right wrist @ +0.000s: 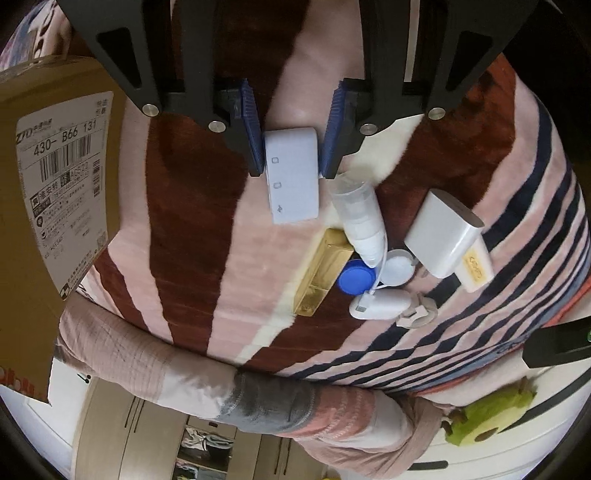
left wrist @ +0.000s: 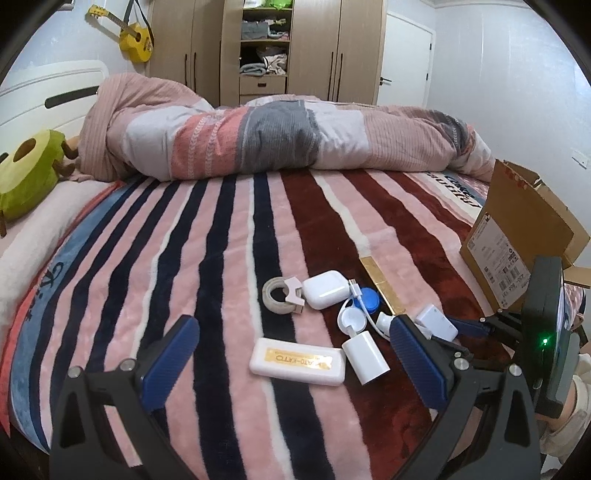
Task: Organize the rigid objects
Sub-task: 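Grasp the white card reader with the right gripper, then carry the card reader into the cardboard box with right gripper while left grasps white bottle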
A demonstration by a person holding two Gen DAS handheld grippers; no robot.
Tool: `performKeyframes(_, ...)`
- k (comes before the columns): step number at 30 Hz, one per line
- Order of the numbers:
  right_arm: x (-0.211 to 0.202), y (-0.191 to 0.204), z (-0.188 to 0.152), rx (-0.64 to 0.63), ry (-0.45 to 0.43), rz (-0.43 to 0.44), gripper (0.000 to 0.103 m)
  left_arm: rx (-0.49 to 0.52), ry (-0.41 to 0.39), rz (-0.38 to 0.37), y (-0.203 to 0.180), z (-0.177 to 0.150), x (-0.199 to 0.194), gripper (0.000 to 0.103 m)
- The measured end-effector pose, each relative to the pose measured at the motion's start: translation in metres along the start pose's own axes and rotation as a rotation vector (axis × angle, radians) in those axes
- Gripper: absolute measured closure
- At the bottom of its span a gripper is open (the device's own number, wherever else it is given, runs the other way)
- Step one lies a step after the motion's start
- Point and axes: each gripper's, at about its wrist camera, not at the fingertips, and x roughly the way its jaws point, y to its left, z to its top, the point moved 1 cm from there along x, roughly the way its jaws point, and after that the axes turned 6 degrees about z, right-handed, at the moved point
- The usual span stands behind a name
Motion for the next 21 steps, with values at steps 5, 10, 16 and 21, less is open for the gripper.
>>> performKeyframes(5,0.010,0.000,0.005,-0.046,0.004,0.012,0.078,-0.006,0.002,0.004,0.002,-0.001,-0.001,0.000)
performKeyframes(10,-0.022,0.001,0.021,-0.106,-0.072,-0.023,0.078,-0.016,-0.009,-0.014,0.005,-0.001,-0.003,0.000)
performKeyframes(16,-0.073,0.002,0.054,-0.138,-0.183,-0.033,0.078,-0.012,-0.011,-0.057,0.003,-0.004,-0.005,0.000)
performKeyframes(21,-0.104,-0.006,0.076,-0.128,-0.224,0.007,0.078,-0.004,0.023,-0.097,-0.004,-0.008,0.003,0.001)
